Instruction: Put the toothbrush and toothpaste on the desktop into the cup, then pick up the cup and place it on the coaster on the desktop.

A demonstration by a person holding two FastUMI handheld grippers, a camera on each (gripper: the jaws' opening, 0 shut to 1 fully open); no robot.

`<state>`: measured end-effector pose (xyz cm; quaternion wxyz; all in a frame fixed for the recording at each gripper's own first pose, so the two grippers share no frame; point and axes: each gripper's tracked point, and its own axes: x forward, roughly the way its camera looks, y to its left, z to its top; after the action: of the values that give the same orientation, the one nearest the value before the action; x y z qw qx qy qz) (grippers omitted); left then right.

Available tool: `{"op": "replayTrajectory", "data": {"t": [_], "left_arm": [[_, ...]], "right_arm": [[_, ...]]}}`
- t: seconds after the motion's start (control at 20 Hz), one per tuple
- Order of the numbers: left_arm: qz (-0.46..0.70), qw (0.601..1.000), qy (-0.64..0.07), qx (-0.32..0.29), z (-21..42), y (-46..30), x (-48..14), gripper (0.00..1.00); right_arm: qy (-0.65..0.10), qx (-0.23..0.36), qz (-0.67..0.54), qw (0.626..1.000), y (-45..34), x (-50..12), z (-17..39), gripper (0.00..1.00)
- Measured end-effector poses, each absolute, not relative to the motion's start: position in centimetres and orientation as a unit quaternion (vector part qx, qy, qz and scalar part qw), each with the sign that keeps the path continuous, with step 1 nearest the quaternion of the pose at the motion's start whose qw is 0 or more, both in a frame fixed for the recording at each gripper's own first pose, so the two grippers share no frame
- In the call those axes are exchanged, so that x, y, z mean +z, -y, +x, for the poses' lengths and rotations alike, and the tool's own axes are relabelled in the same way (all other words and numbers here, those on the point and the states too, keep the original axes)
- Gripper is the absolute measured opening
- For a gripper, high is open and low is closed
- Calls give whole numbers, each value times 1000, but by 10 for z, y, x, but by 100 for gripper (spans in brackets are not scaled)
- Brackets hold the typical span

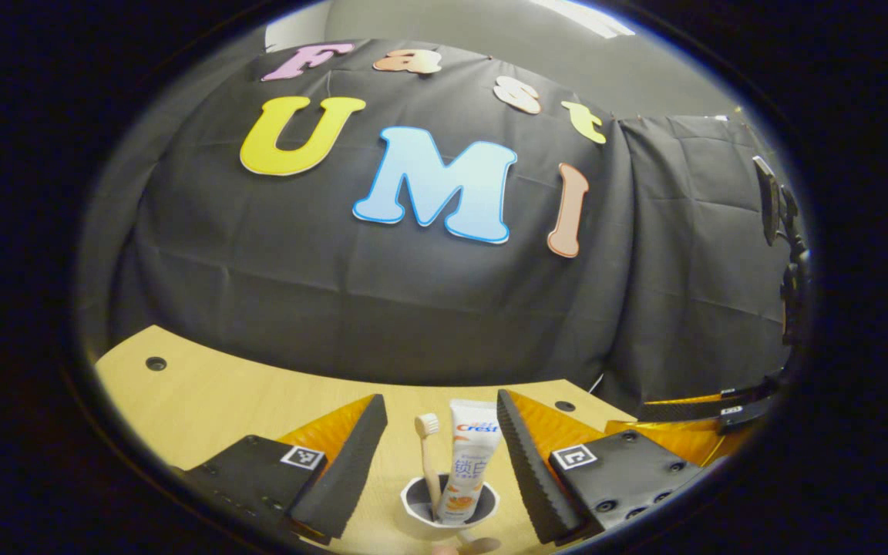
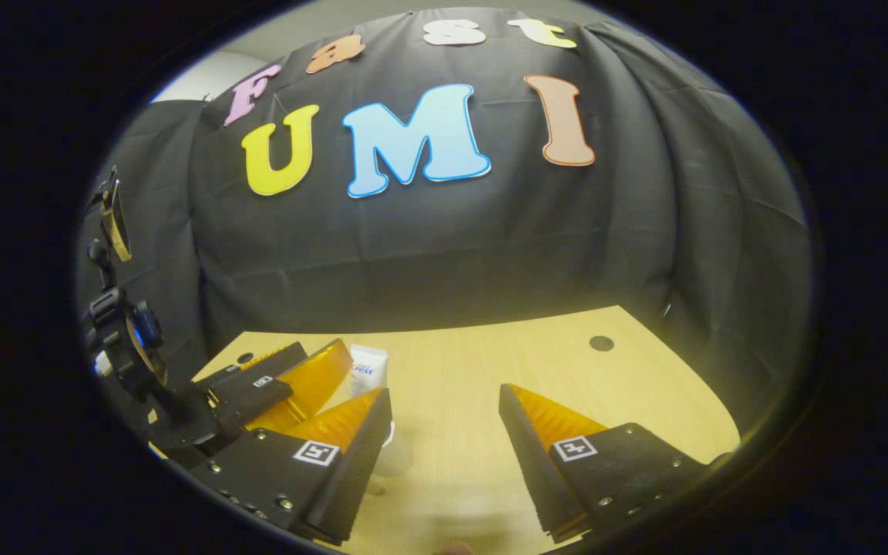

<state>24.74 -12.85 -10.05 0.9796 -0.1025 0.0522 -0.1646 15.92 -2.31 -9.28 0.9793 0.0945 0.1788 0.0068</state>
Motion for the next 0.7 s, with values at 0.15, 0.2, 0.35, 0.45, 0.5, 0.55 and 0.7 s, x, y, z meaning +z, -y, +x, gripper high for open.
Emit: {"op": "replayTrajectory", "data": {"t": [0.15, 0.2, 0.35, 0.45, 0.5, 0.55, 0.7], "left_arm": [[-102, 981, -45, -157, 241, 119, -90, 92], [-101, 982, -42, -154, 240, 115, -87, 92], [-97, 985, -37, -139, 238, 99, -77, 94], [-96, 987, -32, -128, 235, 87, -70, 99], [-96, 987, -33, -122, 234, 80, -68, 94], [-96, 988, -34, -117, 231, 74, -67, 94], [-96, 989, -36, -102, 223, 55, -63, 94]], "right_arm": [[-182, 17, 96, 978, 13, -93, 161, 84], [-184, 21, 96, 978, 10, -94, 161, 85], [-189, 32, 91, 977, -3, -95, 163, 85], [-194, 41, 88, 976, -13, -99, 164, 85], [-198, 44, 86, 975, -19, -101, 164, 85], [-203, 46, 82, 975, -24, -103, 164, 85], [-236, 51, 75, 968, -41, -117, 163, 85]]}}
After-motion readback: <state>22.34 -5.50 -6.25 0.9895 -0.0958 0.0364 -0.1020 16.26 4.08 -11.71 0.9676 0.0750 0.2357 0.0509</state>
